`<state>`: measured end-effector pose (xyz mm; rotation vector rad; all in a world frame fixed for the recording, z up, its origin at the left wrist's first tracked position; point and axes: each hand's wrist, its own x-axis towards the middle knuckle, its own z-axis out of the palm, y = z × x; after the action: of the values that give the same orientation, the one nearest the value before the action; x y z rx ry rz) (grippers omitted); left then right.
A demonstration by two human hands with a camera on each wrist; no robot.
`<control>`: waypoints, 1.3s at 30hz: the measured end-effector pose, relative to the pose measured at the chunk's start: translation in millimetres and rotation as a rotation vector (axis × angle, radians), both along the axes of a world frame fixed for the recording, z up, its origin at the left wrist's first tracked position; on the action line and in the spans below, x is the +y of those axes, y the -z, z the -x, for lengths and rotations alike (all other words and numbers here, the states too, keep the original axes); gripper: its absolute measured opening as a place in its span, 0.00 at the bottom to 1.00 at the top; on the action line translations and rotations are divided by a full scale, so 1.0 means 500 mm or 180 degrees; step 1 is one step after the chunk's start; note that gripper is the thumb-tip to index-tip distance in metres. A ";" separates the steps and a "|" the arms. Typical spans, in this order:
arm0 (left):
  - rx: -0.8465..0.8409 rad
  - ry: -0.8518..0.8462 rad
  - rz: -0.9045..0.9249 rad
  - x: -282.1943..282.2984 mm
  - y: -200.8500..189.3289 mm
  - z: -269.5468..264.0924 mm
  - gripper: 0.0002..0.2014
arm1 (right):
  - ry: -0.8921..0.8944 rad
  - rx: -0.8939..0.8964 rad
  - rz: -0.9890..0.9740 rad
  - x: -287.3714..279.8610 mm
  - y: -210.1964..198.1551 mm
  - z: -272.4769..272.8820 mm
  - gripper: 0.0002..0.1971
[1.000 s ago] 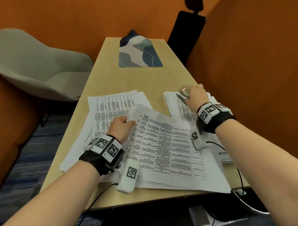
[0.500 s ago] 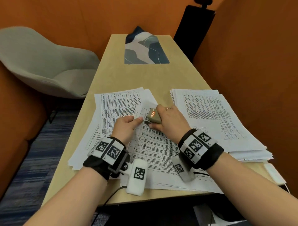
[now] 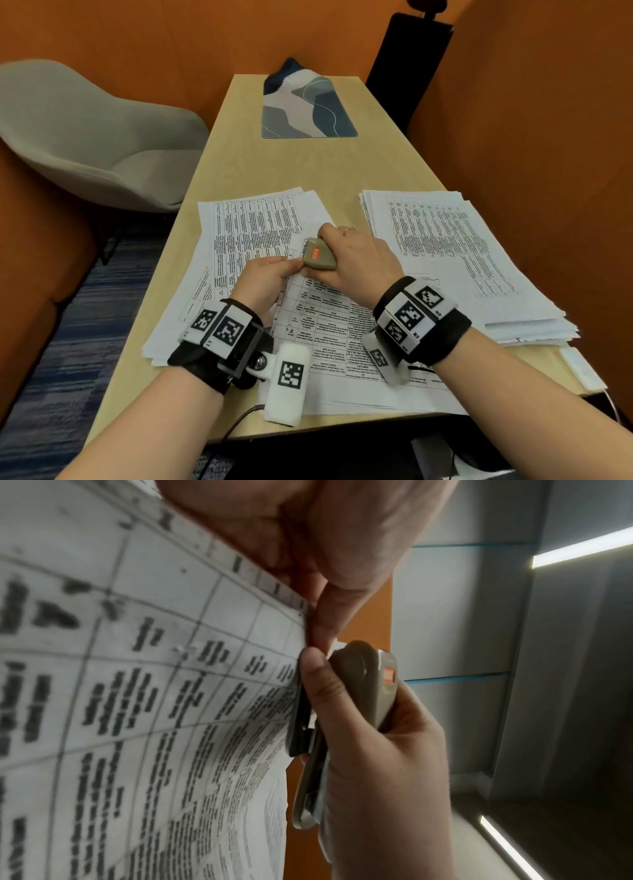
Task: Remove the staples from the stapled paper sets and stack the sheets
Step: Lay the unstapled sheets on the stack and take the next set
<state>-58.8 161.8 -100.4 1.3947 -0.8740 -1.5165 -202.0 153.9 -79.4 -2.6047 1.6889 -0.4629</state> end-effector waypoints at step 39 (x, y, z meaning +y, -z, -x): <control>-0.1005 0.0439 0.0985 0.033 0.014 -0.028 0.11 | 0.1612 -0.1722 -0.1136 0.113 -0.103 0.273 0.18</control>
<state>-44.9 178.5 -107.2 1.3828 -1.3623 -1.2102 -338.6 210.5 -27.7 -1.6039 1.9673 -0.7088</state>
